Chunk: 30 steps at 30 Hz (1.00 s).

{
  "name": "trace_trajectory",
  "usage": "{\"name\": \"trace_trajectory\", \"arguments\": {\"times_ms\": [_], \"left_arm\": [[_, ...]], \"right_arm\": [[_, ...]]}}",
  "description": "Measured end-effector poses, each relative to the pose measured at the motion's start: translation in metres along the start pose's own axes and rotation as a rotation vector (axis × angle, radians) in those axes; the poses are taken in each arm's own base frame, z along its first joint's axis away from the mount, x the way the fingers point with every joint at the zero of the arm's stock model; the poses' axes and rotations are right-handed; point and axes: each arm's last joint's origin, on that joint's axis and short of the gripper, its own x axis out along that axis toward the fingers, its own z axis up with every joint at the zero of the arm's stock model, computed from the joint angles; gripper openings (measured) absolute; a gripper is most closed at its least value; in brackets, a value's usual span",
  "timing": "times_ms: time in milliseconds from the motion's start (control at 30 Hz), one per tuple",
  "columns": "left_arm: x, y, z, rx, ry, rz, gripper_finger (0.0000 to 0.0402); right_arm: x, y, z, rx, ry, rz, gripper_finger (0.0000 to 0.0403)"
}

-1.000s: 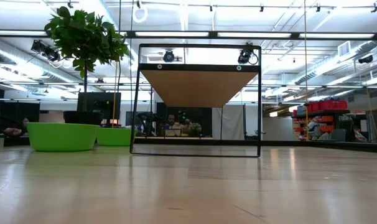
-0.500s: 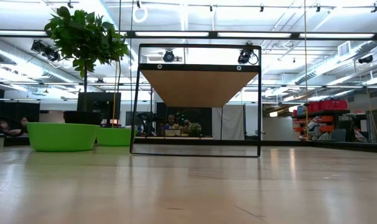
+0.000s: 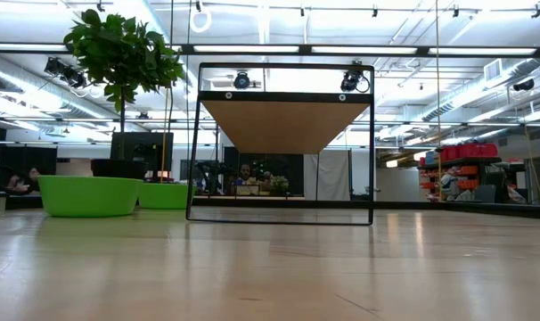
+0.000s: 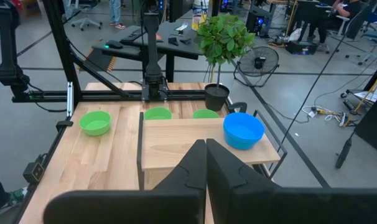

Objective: Pick & Place Mini bowls
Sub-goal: Put the top green bowl on the shelf

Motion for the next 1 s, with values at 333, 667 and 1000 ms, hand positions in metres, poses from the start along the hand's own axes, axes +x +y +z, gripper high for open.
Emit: {"name": "trace_trajectory", "arguments": {"times_ms": [333,667,1000], "left_arm": [[0.014,0.005,0.005,-0.014,0.107,0.022,0.0],[0.022,0.008,0.003,0.0,0.123,0.016,0.0],[0.023,0.008,0.003,0.006,0.128,0.016,0.0]], "right_arm": [[0.0,0.0,0.0,0.0,0.0,0.0,0.0006],[0.0,0.0,0.0,0.0,0.0,0.0,0.0006],[0.0,0.0,0.0,0.0,0.0,-0.001,0.0006]]}}
